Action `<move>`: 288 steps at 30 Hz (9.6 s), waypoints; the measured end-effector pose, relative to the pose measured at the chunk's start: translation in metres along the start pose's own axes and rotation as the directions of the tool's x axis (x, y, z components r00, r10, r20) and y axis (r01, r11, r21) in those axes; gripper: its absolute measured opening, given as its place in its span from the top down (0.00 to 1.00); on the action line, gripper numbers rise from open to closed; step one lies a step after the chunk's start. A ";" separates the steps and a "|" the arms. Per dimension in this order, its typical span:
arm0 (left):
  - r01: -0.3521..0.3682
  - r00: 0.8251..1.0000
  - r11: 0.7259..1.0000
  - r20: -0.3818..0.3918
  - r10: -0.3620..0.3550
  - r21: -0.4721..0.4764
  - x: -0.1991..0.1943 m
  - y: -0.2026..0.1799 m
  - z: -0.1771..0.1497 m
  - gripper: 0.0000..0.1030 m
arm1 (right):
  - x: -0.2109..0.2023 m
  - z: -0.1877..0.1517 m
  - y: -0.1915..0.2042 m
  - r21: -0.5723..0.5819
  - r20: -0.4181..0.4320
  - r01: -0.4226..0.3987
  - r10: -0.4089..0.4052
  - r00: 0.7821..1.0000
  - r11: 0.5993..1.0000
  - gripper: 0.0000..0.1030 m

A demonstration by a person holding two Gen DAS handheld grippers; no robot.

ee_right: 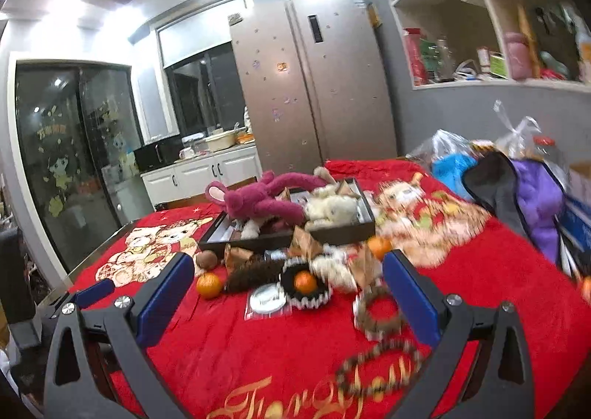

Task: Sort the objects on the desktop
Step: 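Move the left tool toward the orange while the right tool approaches the white scrunchie, then close the left tool on the mandarin orange while the right tool grasps the white ruffled scrunchie, then carry the orange with the left tool into the black tray while the right tool carries the scrunchie there, then open the left tool to drop the orange while the right tool releases the scrunchie in the tray, then withdraw both tools from the tray toward the loose items on the bedspread, then grasp the dark brown fuzzy stick with the left tool while the right tool grasps a triangular snack pack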

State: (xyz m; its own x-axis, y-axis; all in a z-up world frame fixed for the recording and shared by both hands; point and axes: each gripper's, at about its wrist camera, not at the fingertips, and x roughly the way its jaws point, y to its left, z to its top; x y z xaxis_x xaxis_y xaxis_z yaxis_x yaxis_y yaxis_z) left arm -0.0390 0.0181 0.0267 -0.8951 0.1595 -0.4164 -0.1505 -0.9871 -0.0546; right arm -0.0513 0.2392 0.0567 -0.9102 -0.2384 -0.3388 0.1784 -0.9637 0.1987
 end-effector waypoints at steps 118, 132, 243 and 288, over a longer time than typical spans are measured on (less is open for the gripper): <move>-0.012 0.945 1.000 -0.326 0.004 -0.022 0.232 0.071 0.059 0.61 | 0.273 0.031 -0.011 0.203 -0.324 -0.166 0.226 0.919 0.965 0.89; -0.006 0.948 1.000 -0.319 0.007 0.004 0.244 0.068 0.053 0.61 | 0.309 0.003 -0.026 0.161 -0.408 -0.089 0.149 0.901 0.983 0.89; 0.206 0.868 0.978 -0.466 -0.171 0.025 0.192 0.001 0.004 0.14 | 0.191 -0.039 -0.100 0.038 -0.489 0.164 -0.125 0.863 0.986 0.49; 0.175 0.927 0.956 -0.367 -0.079 0.235 0.157 -0.009 0.006 0.37 | 0.164 -0.025 -0.082 0.025 -0.396 0.065 -0.049 0.917 0.998 0.55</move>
State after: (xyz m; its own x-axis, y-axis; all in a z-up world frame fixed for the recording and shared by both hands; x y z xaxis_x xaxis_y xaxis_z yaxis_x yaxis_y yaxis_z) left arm -0.1805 0.0519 -0.0328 -0.6634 0.2209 -0.7149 -0.3987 -0.9129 0.0880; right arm -0.2063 0.2759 -0.0381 -0.6950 -0.2186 -0.6850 0.1099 -0.9738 0.1993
